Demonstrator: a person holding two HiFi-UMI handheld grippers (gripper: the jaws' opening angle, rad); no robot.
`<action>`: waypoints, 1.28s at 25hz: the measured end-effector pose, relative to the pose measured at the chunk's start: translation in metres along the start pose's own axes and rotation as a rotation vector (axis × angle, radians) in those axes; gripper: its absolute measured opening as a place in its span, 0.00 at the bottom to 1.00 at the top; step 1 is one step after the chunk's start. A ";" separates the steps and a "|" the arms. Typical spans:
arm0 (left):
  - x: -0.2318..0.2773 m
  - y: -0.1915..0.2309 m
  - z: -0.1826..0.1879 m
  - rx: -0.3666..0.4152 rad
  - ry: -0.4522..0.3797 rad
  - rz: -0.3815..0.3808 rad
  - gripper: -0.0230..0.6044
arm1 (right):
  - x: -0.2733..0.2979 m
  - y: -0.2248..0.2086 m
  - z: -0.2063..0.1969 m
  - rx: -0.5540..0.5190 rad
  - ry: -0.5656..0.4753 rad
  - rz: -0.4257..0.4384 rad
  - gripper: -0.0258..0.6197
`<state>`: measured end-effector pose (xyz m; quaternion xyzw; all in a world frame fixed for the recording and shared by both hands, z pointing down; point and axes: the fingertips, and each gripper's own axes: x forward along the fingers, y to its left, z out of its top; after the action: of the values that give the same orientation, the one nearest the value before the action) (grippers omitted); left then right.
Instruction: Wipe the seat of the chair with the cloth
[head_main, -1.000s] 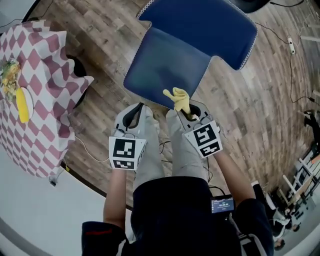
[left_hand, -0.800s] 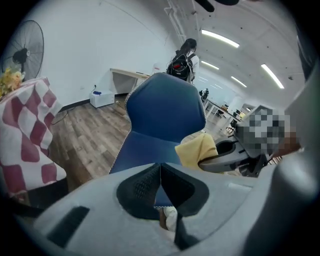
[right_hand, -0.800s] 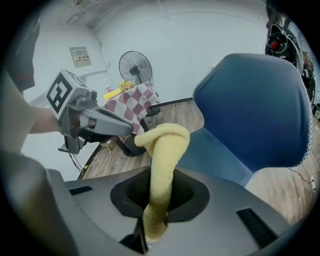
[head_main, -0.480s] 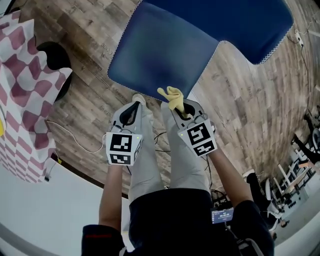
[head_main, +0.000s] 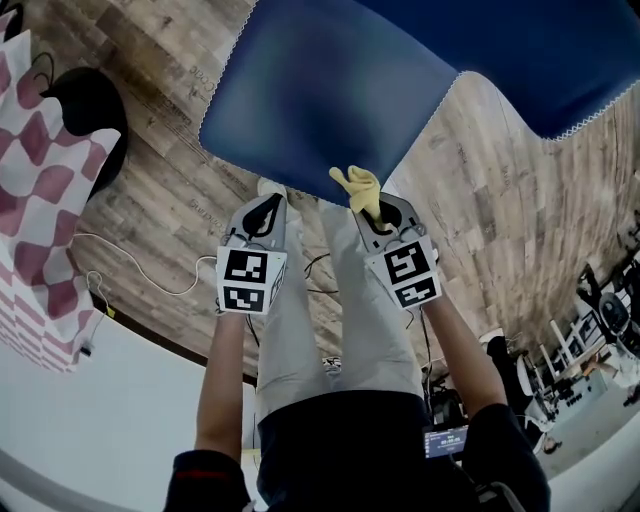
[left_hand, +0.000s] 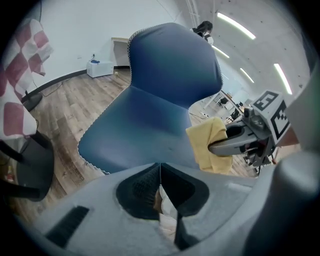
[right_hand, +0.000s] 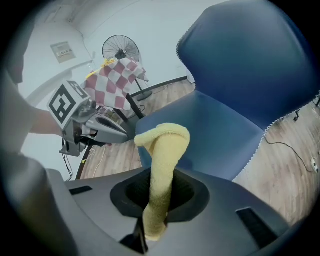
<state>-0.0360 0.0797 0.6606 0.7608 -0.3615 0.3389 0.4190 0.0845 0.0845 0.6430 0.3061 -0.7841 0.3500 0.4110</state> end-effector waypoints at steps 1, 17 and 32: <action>0.005 0.000 -0.004 -0.007 0.018 -0.009 0.07 | 0.003 -0.002 -0.003 0.003 0.004 -0.003 0.12; 0.050 0.031 0.021 0.194 0.051 0.016 0.55 | 0.016 -0.036 -0.014 0.090 -0.011 -0.062 0.12; 0.076 0.057 0.073 0.321 0.003 0.097 0.60 | 0.027 -0.033 -0.001 0.066 -0.033 -0.044 0.12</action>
<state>-0.0292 -0.0266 0.7143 0.7992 -0.3386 0.4132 0.2755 0.0971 0.0610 0.6767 0.3425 -0.7719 0.3613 0.3953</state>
